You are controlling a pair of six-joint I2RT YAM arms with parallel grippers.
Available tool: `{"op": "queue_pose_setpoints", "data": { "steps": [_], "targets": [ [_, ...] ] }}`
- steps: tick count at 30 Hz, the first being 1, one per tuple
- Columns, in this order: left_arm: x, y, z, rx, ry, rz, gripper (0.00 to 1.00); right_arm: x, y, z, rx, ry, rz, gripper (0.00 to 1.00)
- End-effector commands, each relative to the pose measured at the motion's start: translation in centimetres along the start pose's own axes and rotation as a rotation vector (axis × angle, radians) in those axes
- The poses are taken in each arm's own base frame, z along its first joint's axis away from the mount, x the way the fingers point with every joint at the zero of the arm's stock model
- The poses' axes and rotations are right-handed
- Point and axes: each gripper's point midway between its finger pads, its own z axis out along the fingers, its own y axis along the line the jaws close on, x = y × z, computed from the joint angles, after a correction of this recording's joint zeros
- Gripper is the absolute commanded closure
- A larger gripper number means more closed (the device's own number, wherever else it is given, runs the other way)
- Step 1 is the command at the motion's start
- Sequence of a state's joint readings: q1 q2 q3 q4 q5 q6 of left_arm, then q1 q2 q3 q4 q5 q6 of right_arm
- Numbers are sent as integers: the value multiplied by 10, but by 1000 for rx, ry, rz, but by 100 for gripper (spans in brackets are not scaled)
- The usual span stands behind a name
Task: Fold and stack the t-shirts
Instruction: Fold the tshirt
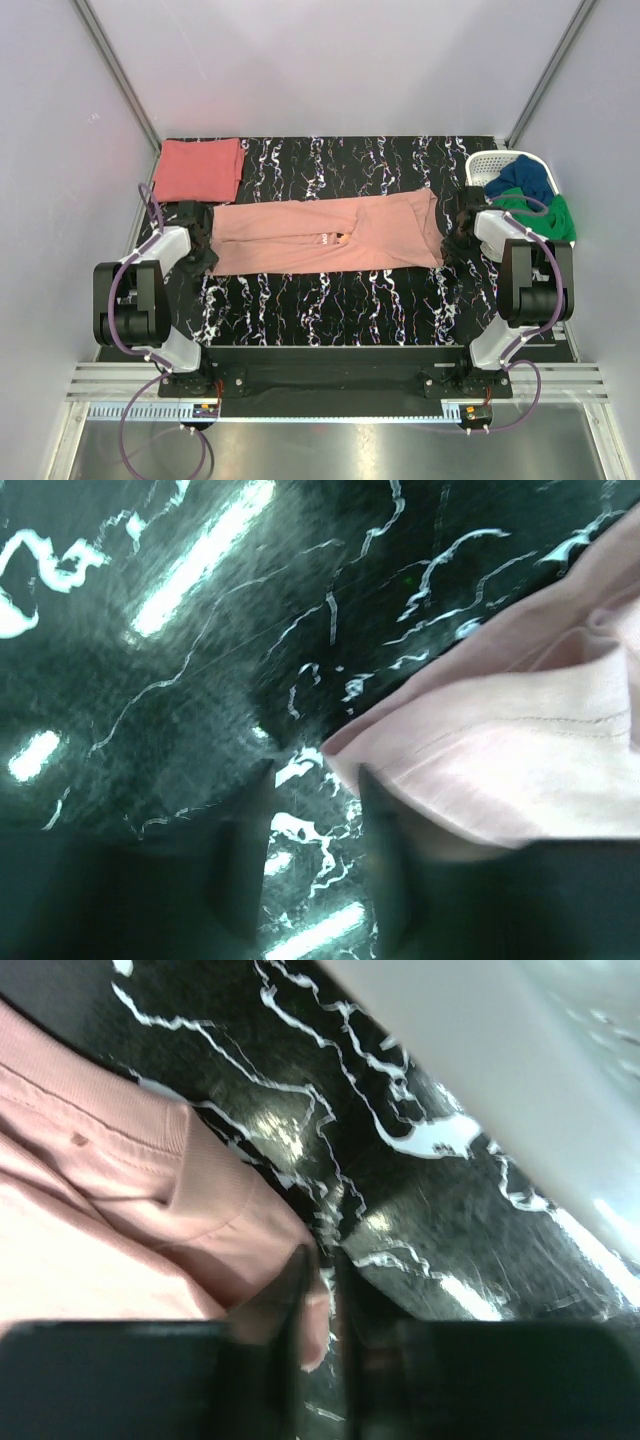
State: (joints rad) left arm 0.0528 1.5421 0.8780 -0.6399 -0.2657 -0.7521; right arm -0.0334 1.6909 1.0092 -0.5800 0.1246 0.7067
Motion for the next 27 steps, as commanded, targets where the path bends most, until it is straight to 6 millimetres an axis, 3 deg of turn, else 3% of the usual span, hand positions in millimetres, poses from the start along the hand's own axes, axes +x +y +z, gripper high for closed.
{"op": "queue_pose_setpoints", "data": {
  "steps": [1,3,6,8,10,14,21,27],
  "targets": [
    [-23,-8,-20,33,-51,-11,49,-21,11,-26,-27,-40,-50,72],
    [-40,-13,-38,63,-103,-5,45,-26,4,-35,20,-52,-61,61],
    [-56,-26,-55,127,-140,33,43,-41,12,-52,9,-89,-65,55],
    [-62,-46,-63,225,-140,89,41,-52,27,-66,-16,-136,-75,55],
    [-60,-60,-61,273,-105,120,39,-53,57,-83,-73,-162,-117,53],
    [-60,-76,-52,298,-43,176,39,-30,129,-101,-168,-166,-271,52],
    [-66,-83,-37,268,-29,205,42,-9,230,-104,-312,-188,-530,51],
    [-50,-83,-14,251,40,248,46,14,255,-76,-349,-153,-700,53]
  ]
}}
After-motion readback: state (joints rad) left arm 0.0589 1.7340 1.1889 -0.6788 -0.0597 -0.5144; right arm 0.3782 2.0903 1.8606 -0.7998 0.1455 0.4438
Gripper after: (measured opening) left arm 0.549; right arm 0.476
